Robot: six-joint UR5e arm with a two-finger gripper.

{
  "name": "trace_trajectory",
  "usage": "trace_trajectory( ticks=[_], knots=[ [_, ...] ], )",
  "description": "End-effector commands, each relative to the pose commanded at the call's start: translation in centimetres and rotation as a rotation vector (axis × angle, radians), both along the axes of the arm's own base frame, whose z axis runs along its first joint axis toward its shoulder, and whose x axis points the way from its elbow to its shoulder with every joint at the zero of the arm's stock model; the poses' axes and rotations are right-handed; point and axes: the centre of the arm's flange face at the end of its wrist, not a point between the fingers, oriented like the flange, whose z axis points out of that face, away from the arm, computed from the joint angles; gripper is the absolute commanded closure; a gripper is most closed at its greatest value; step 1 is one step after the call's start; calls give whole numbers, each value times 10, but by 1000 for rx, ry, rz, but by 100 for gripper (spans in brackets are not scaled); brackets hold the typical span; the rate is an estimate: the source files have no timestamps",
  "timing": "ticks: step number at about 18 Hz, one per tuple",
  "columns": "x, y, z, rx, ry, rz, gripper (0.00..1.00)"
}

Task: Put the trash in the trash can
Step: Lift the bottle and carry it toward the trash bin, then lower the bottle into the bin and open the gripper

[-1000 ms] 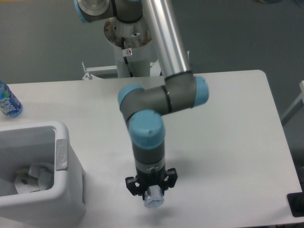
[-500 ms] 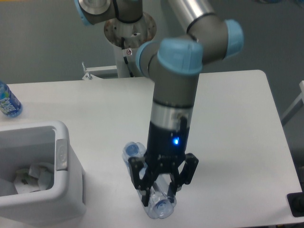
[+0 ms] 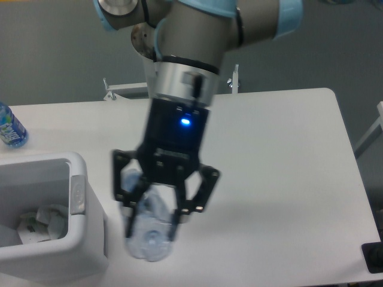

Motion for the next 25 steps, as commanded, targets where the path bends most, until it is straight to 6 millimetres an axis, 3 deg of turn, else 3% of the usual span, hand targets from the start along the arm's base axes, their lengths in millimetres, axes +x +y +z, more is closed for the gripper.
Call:
trace_trajectory(
  ticks=[3, 6, 8, 10, 11, 15, 17, 20, 23, 25],
  knots=[
    [61, 24, -2, -2, 11, -95, 42],
    [96, 41, -21, -28, 34, -168, 41],
    [108, 51, -35, -45, 43, -203, 37],
    [114, 53, -46, -59, 59, -230, 5],
    [116, 53, -50, -64, 70, -247, 0],
    [116, 53, -53, -70, 78, -247, 0],
    [106, 50, -50, -68, 82, -229, 0],
    [45, 25, -38, -62, 94, -136, 0],
    [-16, 3, -41, -85, 132, -56, 0],
    [-40, -16, -37, -126, 183, 35, 0]
  ],
)
